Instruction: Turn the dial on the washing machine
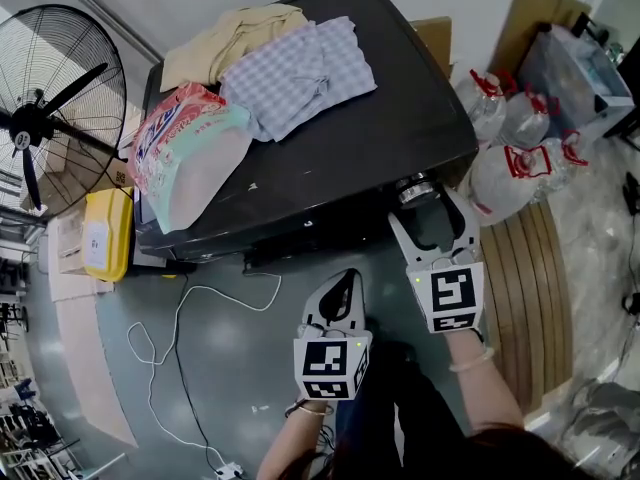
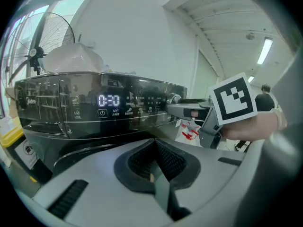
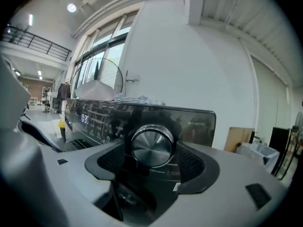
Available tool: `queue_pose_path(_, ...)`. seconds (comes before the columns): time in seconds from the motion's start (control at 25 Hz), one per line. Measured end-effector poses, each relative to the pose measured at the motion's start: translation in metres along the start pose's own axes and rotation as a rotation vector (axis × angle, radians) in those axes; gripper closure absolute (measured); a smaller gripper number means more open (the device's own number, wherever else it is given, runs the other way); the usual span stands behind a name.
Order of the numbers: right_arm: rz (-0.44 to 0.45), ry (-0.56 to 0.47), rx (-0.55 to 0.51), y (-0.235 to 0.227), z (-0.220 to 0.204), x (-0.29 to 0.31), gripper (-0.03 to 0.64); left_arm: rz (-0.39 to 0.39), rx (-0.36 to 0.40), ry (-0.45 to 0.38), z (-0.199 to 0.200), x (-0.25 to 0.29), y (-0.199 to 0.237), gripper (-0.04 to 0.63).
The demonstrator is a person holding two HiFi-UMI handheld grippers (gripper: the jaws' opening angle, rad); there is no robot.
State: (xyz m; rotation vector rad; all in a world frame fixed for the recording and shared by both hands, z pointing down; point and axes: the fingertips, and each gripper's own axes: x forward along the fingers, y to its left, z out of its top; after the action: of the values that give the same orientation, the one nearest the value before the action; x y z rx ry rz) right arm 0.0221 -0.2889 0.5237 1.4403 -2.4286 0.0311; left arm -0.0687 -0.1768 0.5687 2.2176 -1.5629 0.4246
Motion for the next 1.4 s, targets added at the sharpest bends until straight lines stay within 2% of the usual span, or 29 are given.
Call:
queue_pose_path(0.12, -0.007, 0.003, -0.051, 0.001, 0.002, 0.001, 0.273, 0.0, -0.002, -0.001, 0.0, 0.001, 0.0, 0.578)
queue_pose_path(0.2, -0.023, 0.005, -0.063, -0.002, 0.002, 0.0, 0.298, -0.001, -0.005, 0.0, -0.001, 0.001, 0.0, 0.578)
queue_pose_path(0.24, -0.03, 0.004, -0.064, -0.003, 0.002, 0.0, 0.322, -0.001, -0.005, 0.001, -0.001, 0.001, 0.0, 0.578)
queue_pose_path(0.4, -0.034, 0.0, -0.037, -0.004, 0.003, -0.001, 0.322, -0.001, -0.008, 0.002, 0.0, 0.001, 0.001, 0.578)
queue_pose_path(0.56, -0.036, -0.014, 0.045, -0.007, 0.0, -0.001, 0.324, -0.002, -0.01, 0.002, -0.001, 0.002, 0.002, 0.578)
queue_pose_path(0.8, -0.015, -0.045, 0.262, -0.011, -0.003, -0.002, 0.324, -0.002, -0.015, 0.008, -0.004, 0.003, 0.003, 0.578)
queue_pose_path(0.96, -0.009, -0.063, 0.341, -0.012, -0.003, -0.002, 0.324, -0.006, -0.015, 0.007, -0.005, 0.003, 0.002, 0.578)
queue_pose_path(1.08, -0.007, -0.066, 0.332, -0.012, -0.003, -0.002, 0.322, -0.007, -0.015, 0.006, -0.004, 0.004, 0.003, 0.578)
queue_pose_path(1.2, -0.01, -0.056, 0.281, -0.011, -0.002, -0.001, 0.322, -0.009, -0.015, 0.006, -0.004, 0.004, 0.003, 0.578)
queue_pose_path(1.4, -0.018, -0.014, 0.081, -0.005, 0.001, -0.002, 0.321, -0.013, -0.016, 0.011, -0.006, 0.003, 0.0, 0.578)
